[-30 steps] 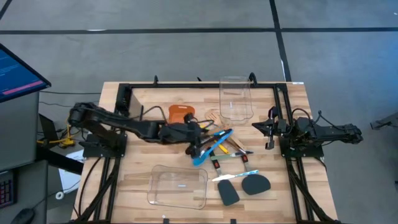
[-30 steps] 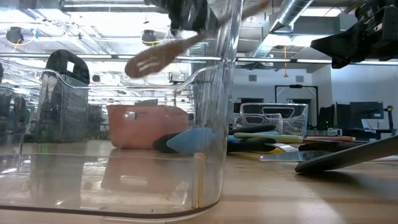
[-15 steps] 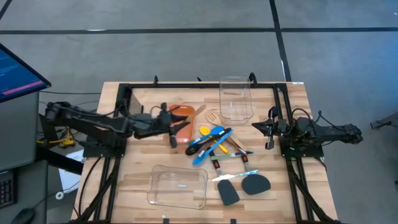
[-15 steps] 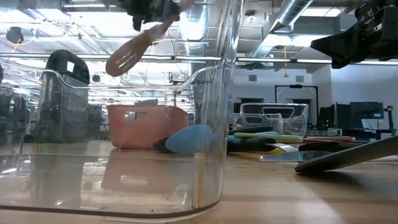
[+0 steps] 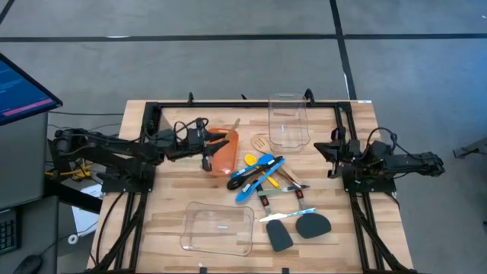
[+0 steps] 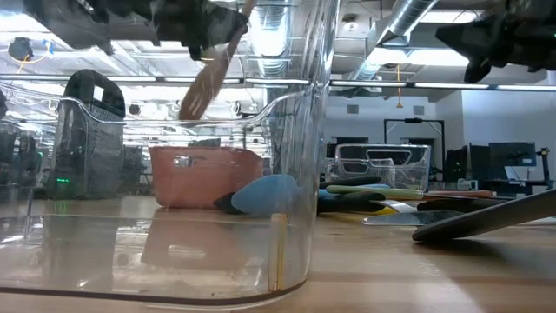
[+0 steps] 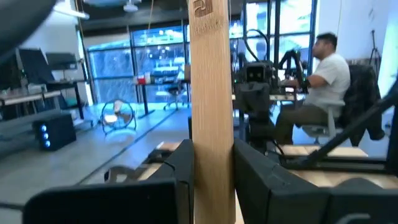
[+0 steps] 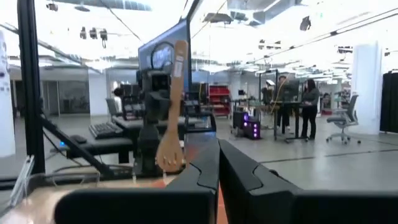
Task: Pick & Place Kitchen Items
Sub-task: Put the brown spatula into the top transparent bin
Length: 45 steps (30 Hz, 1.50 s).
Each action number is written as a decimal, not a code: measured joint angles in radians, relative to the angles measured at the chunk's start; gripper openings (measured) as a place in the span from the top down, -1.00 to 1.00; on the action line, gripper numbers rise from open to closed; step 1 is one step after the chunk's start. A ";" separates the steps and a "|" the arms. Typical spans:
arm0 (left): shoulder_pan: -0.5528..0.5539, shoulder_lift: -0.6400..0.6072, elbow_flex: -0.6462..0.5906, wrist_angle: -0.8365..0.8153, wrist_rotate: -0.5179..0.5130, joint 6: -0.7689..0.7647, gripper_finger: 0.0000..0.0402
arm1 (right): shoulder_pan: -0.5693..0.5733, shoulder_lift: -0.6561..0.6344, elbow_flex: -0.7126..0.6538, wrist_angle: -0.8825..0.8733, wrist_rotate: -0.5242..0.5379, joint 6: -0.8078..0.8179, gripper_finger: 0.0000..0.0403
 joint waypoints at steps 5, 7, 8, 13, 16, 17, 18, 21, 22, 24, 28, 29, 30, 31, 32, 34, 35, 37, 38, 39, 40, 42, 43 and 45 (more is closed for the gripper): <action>0.073 0.083 0.000 0.168 0.092 -0.010 0.72 | 0.000 0.048 0.000 0.139 0.001 -0.019 1.00; 0.092 0.114 0.005 0.228 0.119 -0.016 0.72 | 0.000 0.079 0.000 0.187 0.002 -0.025 1.00; 0.099 0.126 0.017 0.237 0.136 -0.018 0.72 | 0.000 0.096 0.000 0.202 0.004 -0.025 1.00; 0.106 0.190 0.100 0.238 0.191 -0.018 0.72 | 0.000 0.207 0.000 0.306 0.029 -0.043 1.00; 0.106 0.223 0.146 0.238 0.196 -0.018 0.72 | -0.003 0.310 0.000 0.387 0.053 -0.049 1.00; 0.106 0.233 0.158 0.239 0.197 -0.018 0.72 | -0.008 0.342 0.000 0.419 0.054 -0.049 1.00; 0.106 0.242 0.167 0.238 0.198 -0.018 0.72 | -0.013 0.372 0.000 0.449 0.055 -0.049 1.00; 0.105 0.264 0.184 0.232 0.198 -0.018 0.72 | -0.033 0.472 0.001 0.543 0.055 -0.033 1.00; 0.105 0.274 0.187 0.232 0.203 -0.019 0.72 | -0.040 0.505 0.001 0.575 0.054 -0.021 1.00; 0.105 0.287 0.188 0.227 0.217 -0.036 0.72 | -0.057 0.569 0.007 0.623 0.054 0.004 1.00; 0.105 0.308 0.188 0.228 0.217 -0.063 0.72 | -0.081 0.690 0.064 0.639 0.054 0.053 1.00; 0.105 0.311 0.188 0.229 0.218 -0.063 0.72 | -0.085 0.721 0.082 0.639 0.053 0.063 1.00; 0.105 0.313 0.188 0.230 0.217 -0.064 0.72 | -0.086 0.753 0.101 0.639 0.053 0.071 1.00; 0.105 0.314 0.188 0.229 0.217 -0.064 0.72 | -0.086 0.787 0.121 0.640 0.053 0.078 1.00; 0.105 0.314 0.188 0.229 0.217 -0.064 0.72 | -0.086 0.818 0.140 0.639 0.053 0.080 1.00; 0.105 0.314 0.188 0.230 0.217 -0.064 0.72 | -0.086 0.883 0.185 0.638 0.053 0.079 1.00; 0.105 0.314 0.188 0.230 0.217 -0.064 0.72 | -0.086 0.915 0.208 0.638 0.053 0.079 1.00; 0.105 0.314 0.188 0.230 0.217 -0.064 0.72 | -0.086 0.979 0.258 0.639 0.053 0.081 1.00; 0.105 0.314 0.188 0.230 0.218 -0.064 0.72 | -0.086 1.010 0.283 0.638 0.053 0.082 1.00; 0.105 0.314 0.188 0.230 0.217 -0.064 0.72 | -0.085 1.041 0.310 0.638 0.053 0.082 1.00; 0.105 0.314 0.188 0.230 0.218 -0.064 0.72 | -0.085 1.069 0.336 0.638 0.053 0.082 1.00; 0.103 0.314 0.188 0.230 0.218 -0.064 0.72 | -0.085 1.122 0.389 0.638 0.053 0.083 1.00; 0.103 0.314 0.188 0.230 0.217 -0.064 0.72 | -0.084 1.145 0.415 0.637 0.053 0.083 1.00; 0.103 0.314 0.188 0.230 0.218 -0.064 0.72 | -0.082 1.184 0.462 0.636 0.053 0.083 1.00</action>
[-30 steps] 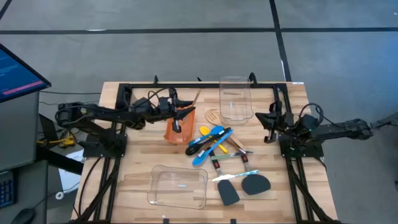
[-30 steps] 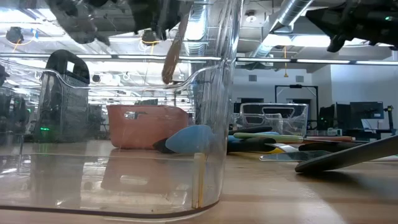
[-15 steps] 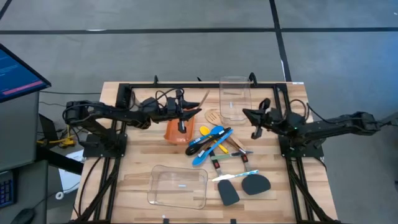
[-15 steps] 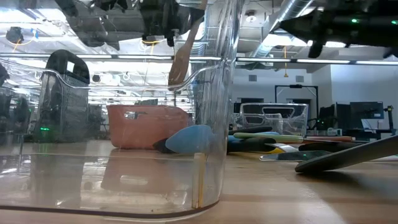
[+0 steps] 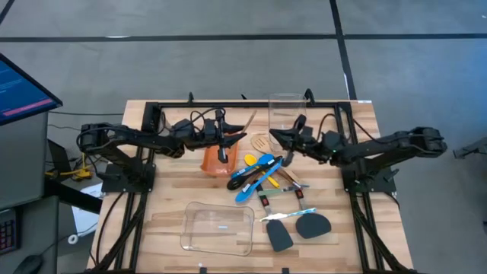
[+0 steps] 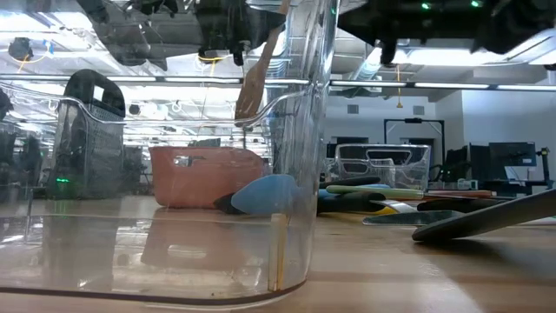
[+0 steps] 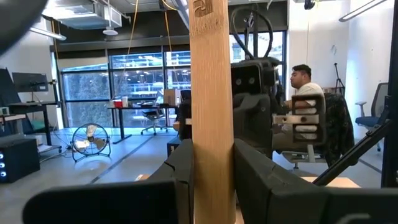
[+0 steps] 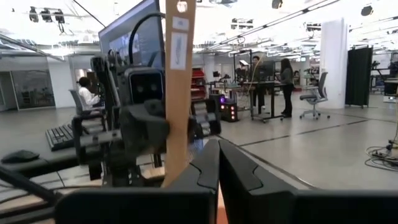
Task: Pick & Place Kitchen Items
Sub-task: Put the brown spatula into the top transparent bin
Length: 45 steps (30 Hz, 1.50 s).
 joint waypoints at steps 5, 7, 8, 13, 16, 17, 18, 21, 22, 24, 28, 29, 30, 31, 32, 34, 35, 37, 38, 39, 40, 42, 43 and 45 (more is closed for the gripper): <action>0.000 0.000 0.000 -0.001 0.000 0.000 0.72 | -0.003 0.051 0.079 -0.004 0.000 0.000 1.00; 0.000 0.000 0.000 -0.002 0.000 0.000 0.72 | -0.005 0.067 0.101 -0.002 0.000 0.000 1.00; 0.000 0.000 0.000 -0.002 0.000 0.000 0.72 | -0.005 0.076 0.109 -0.003 0.000 0.000 1.00; 0.000 0.000 0.000 -0.004 0.000 0.000 0.72 | -0.005 0.138 0.153 -0.004 0.000 0.000 1.00; 0.000 0.000 0.000 -0.005 0.000 0.000 0.72 | -0.005 0.187 0.183 -0.004 0.000 0.000 1.00; 0.000 -0.001 0.000 -0.006 0.000 0.000 0.72 | -0.005 0.200 0.192 -0.005 0.000 0.000 1.00; 0.000 -0.001 -0.001 -0.007 0.000 0.000 0.72 | -0.004 0.211 0.202 -0.006 0.000 0.000 1.00; 0.000 -0.001 -0.004 -0.014 0.000 0.000 0.72 | 0.000 0.232 0.222 -0.002 0.000 -0.001 1.00; 0.000 -0.001 -0.004 -0.017 0.000 0.000 0.72 | -0.002 0.238 0.227 -0.003 0.000 -0.001 1.00; 0.000 -0.001 -0.004 -0.019 0.000 0.000 0.72 | -0.002 0.239 0.231 -0.010 0.000 0.000 1.00; 0.000 -0.001 -0.004 -0.020 0.000 0.000 0.72 | -0.003 0.236 0.241 -0.040 0.000 -0.001 0.96; 0.000 -0.001 -0.004 -0.021 0.000 0.000 0.72 | -0.003 0.236 0.243 -0.043 0.000 0.000 0.92; 0.000 -0.001 -0.004 -0.022 0.000 0.000 0.72 | -0.003 0.236 0.245 -0.046 0.000 -0.001 0.88; 0.000 -0.001 -0.004 -0.022 0.000 0.000 0.72 | -0.002 0.236 0.248 -0.050 0.000 -0.001 0.83; 0.000 -0.001 -0.004 -0.023 0.000 0.000 0.72 | -0.002 0.236 0.249 -0.056 0.000 -0.001 0.77; 0.000 -0.001 -0.004 -0.023 0.000 0.000 0.72 | -0.002 0.236 0.251 -0.072 0.000 -0.001 0.63; 0.000 -0.001 -0.004 -0.023 0.000 0.000 0.72 | -0.002 0.236 0.251 -0.073 0.000 -0.001 0.57; 0.000 -0.001 -0.004 -0.024 0.000 0.000 0.72 | 0.000 0.236 0.251 -0.072 0.000 0.000 0.43; 0.000 -0.001 -0.004 -0.024 0.000 0.000 0.72 | 0.001 0.236 0.252 -0.072 0.000 -0.001 0.36; 0.000 -0.001 -0.004 -0.024 0.000 0.000 0.72 | 0.003 0.236 0.252 -0.072 0.000 0.000 0.29; 0.000 -0.001 -0.004 -0.024 0.000 0.000 0.72 | 0.006 0.236 0.252 -0.072 0.000 0.000 0.22; 0.000 -0.001 -0.004 -0.027 0.000 0.000 0.72 | 0.008 0.236 0.252 -0.070 -0.001 0.000 0.10; 0.000 -0.001 -0.004 -0.027 0.000 0.000 0.72 | 0.008 0.236 0.252 -0.069 -0.002 0.000 0.05; 0.000 -0.001 -0.004 -0.027 0.000 0.000 0.72 | 0.008 0.236 0.252 -0.068 -0.003 0.000 -0.05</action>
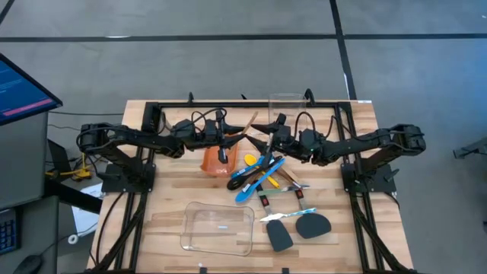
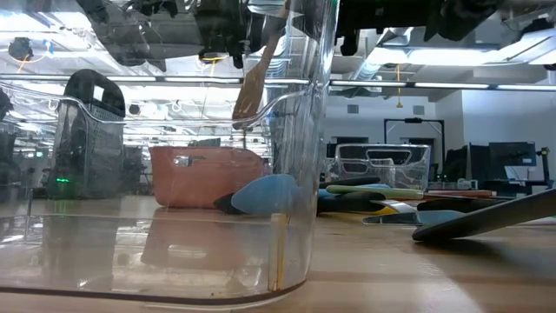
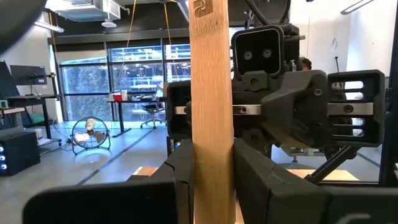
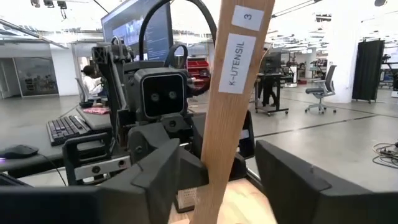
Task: Pick & Place Kitchen Items
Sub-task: Put the brown spatula into the top transparent bin
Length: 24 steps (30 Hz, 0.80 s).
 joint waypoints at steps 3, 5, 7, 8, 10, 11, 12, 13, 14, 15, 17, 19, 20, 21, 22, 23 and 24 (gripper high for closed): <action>-0.003 0.000 0.000 -0.001 0.000 -0.001 0.72 | -0.001 0.000 0.000 0.012 0.000 0.000 -0.13; -0.006 0.000 0.000 -0.001 0.000 -0.006 0.72 | -0.001 0.000 0.000 0.026 0.000 0.000 -0.16; -0.013 0.000 0.000 -0.001 0.000 -0.007 0.72 | -0.002 0.002 0.000 0.045 0.000 0.000 -0.16; -0.015 0.000 0.000 -0.001 0.000 -0.007 0.72 | -0.002 0.002 0.000 0.057 0.000 0.000 -0.16; -0.020 0.000 0.000 -0.001 0.000 -0.007 0.72 | -0.004 0.002 0.000 0.068 -0.001 0.000 -0.15; -0.022 0.000 0.000 -0.001 0.000 -0.007 0.72 | -0.004 0.002 0.000 0.068 -0.001 0.000 -0.14; -0.025 0.000 0.000 -0.001 0.000 -0.007 0.72 | -0.005 0.003 0.000 0.068 -0.001 0.000 -0.14; -0.027 0.000 0.000 -0.001 0.000 -0.007 0.72 | -0.005 0.003 0.000 0.068 -0.001 0.000 -0.13; -0.027 0.000 0.000 -0.001 0.000 -0.008 0.72 | -0.005 0.003 0.000 0.068 -0.003 0.000 -0.12; -0.027 0.000 0.000 -0.001 0.000 -0.008 0.72 | -0.005 0.003 0.000 0.068 -0.008 0.000 -0.11; -0.027 0.000 0.000 -0.001 0.000 -0.008 0.72 | -0.005 0.003 0.000 0.068 -0.034 0.000 -0.10; -0.027 0.000 0.000 -0.001 0.000 -0.008 0.72 | -0.005 0.003 0.006 0.065 -0.051 0.000 -0.09; -0.027 0.000 0.000 -0.001 0.000 -0.008 0.72 | -0.004 0.004 0.014 0.064 -0.053 0.000 -0.08; -0.027 0.000 0.000 -0.001 0.000 -0.008 0.72 | -0.004 0.004 0.022 0.061 -0.053 0.000 -0.08; -0.027 0.000 0.000 -0.001 0.000 -0.008 0.72 | -0.004 0.007 0.033 0.056 -0.053 0.000 -0.07; -0.027 0.000 0.000 -0.001 0.000 -0.008 0.72 | -0.002 0.020 0.047 0.061 -0.053 0.000 -0.07; -0.027 0.000 0.000 -0.001 0.000 -0.008 0.72 | -0.002 0.033 0.060 0.059 -0.053 0.000 -0.06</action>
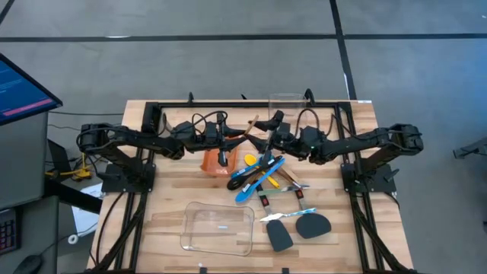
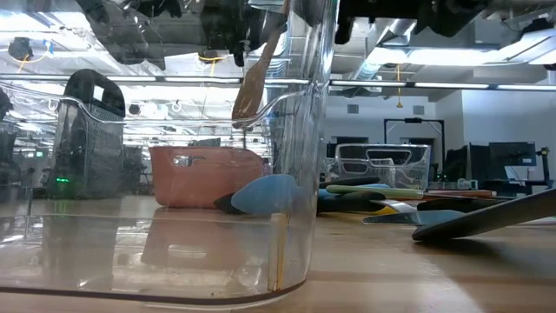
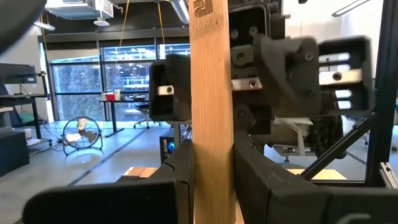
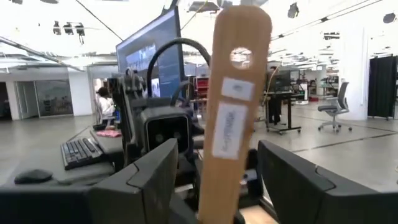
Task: Pick & Place Kitchen Items
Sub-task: Put the brown spatula into the top transparent bin
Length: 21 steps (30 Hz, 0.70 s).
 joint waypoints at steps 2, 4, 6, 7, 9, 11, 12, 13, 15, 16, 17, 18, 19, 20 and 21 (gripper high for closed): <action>-0.001 0.000 0.000 0.000 0.000 0.000 0.72 | 0.000 0.006 0.017 -0.035 0.000 0.000 -0.06; -0.005 0.000 0.000 0.000 0.000 0.000 0.72 | -0.001 0.031 0.056 -0.052 0.001 0.000 -0.05; -0.009 0.000 0.000 0.000 0.000 0.000 0.72 | -0.008 0.048 0.058 -0.075 0.002 0.000 -0.04; -0.011 0.000 0.000 0.000 0.000 0.000 0.72 | -0.011 0.060 0.063 -0.081 0.002 -0.001 -0.03; -0.012 0.000 0.000 0.000 0.000 0.000 0.72 | -0.014 0.081 0.086 -0.064 0.003 0.000 -0.01; -0.012 0.000 0.000 0.000 0.000 0.000 0.72 | -0.014 0.082 0.093 -0.066 0.004 0.000 0.01; -0.012 0.000 0.000 0.000 0.000 0.000 0.72 | -0.014 0.084 0.096 -0.073 0.003 0.000 0.03; -0.012 0.000 0.000 0.000 0.000 0.000 0.72 | -0.014 0.084 0.096 -0.078 0.003 -0.001 0.05; -0.012 0.000 0.000 0.000 0.000 0.000 0.72 | -0.011 0.084 0.096 -0.079 0.003 0.000 0.10; -0.012 0.000 0.000 0.000 0.000 0.000 0.72 | -0.008 0.083 0.096 -0.079 0.003 0.000 0.13; -0.012 0.000 0.000 0.000 0.000 0.000 0.72 | -0.005 0.079 0.096 -0.083 0.003 -0.001 0.16; -0.012 0.000 0.000 0.000 0.000 0.000 0.72 | -0.003 0.074 0.096 -0.083 0.003 0.000 0.19; -0.012 0.000 0.000 -0.001 0.000 0.000 0.72 | -0.001 0.072 0.096 -0.076 0.003 0.000 0.23; -0.012 0.000 0.000 -0.001 0.000 0.000 0.72 | 0.000 0.071 0.096 -0.074 0.004 -0.001 0.26; -0.012 0.000 0.000 -0.001 0.000 0.000 0.72 | 0.000 0.071 0.096 -0.075 0.004 0.000 0.30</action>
